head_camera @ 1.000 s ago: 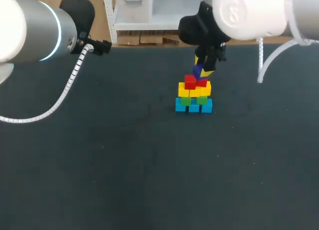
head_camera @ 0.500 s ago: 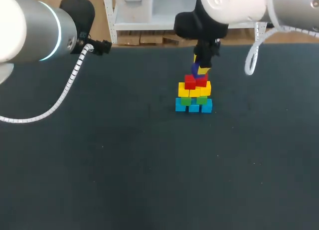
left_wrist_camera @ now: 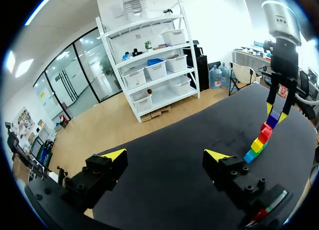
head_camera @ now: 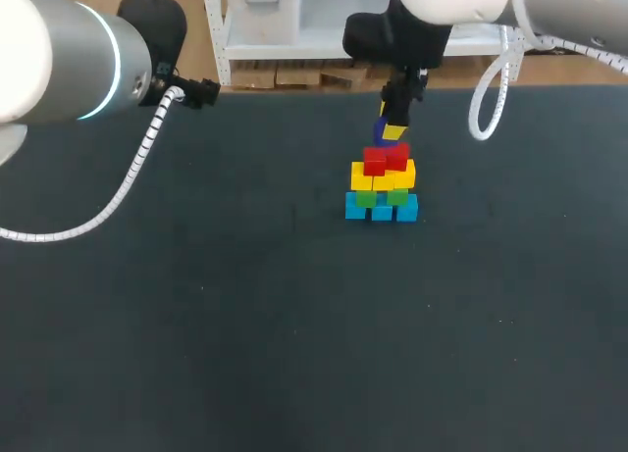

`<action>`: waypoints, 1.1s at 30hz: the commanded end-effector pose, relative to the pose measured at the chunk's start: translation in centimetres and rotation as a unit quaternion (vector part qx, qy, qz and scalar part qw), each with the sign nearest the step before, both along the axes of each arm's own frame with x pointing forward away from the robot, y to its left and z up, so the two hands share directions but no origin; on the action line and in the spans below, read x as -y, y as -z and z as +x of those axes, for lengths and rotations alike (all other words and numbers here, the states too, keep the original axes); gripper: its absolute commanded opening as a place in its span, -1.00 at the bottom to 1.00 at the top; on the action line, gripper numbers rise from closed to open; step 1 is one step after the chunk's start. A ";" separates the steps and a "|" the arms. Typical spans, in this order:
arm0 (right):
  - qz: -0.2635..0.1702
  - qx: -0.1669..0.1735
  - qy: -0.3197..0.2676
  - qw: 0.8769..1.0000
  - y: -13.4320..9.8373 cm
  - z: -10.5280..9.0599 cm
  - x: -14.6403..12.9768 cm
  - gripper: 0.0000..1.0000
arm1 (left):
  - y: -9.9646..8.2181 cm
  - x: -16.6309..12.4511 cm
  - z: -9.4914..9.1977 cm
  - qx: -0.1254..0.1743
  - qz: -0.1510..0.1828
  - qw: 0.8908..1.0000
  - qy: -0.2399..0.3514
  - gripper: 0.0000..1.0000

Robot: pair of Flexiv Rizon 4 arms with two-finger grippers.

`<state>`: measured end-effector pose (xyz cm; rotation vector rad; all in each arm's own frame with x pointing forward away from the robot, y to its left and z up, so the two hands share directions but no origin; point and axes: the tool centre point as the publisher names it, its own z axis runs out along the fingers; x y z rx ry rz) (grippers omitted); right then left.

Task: Place the blue cubes, place green cubes on the blue cubes, place the yellow cubes on the green cubes, then place the red cubes on the yellow cubes, and place purple cube on the red cubes.

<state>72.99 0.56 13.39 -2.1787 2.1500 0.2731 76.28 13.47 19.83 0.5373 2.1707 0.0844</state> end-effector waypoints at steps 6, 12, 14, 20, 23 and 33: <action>-0.001 -0.004 0.003 1.000 1.0 0.2 0.1 -1.00 | 0.0 -0.1 0.1 -0.001 -0.001 1.000 0.002 1.00; -0.001 -0.007 0.003 1.000 1.4 0.2 0.2 -1.00 | 0.0 -0.1 0.1 -0.001 -0.001 1.000 0.002 1.00; -0.004 -0.007 0.002 1.000 1.6 0.2 0.2 -1.00 | 0.0 -0.1 0.1 -0.001 -0.001 1.000 0.002 1.00; -0.006 -0.007 0.002 1.000 1.6 0.2 0.3 -1.00 | 0.0 -0.1 0.1 -0.001 -0.001 1.000 0.002 1.00; -0.006 -0.008 0.002 1.000 1.7 0.2 0.3 -1.00 | 0.0 -0.1 0.1 -0.001 -0.001 1.000 0.002 1.00; -0.004 -0.007 -0.001 1.000 1.8 0.2 0.3 -0.55 | 0.0 -0.1 0.1 -0.001 -0.001 1.000 0.002 1.00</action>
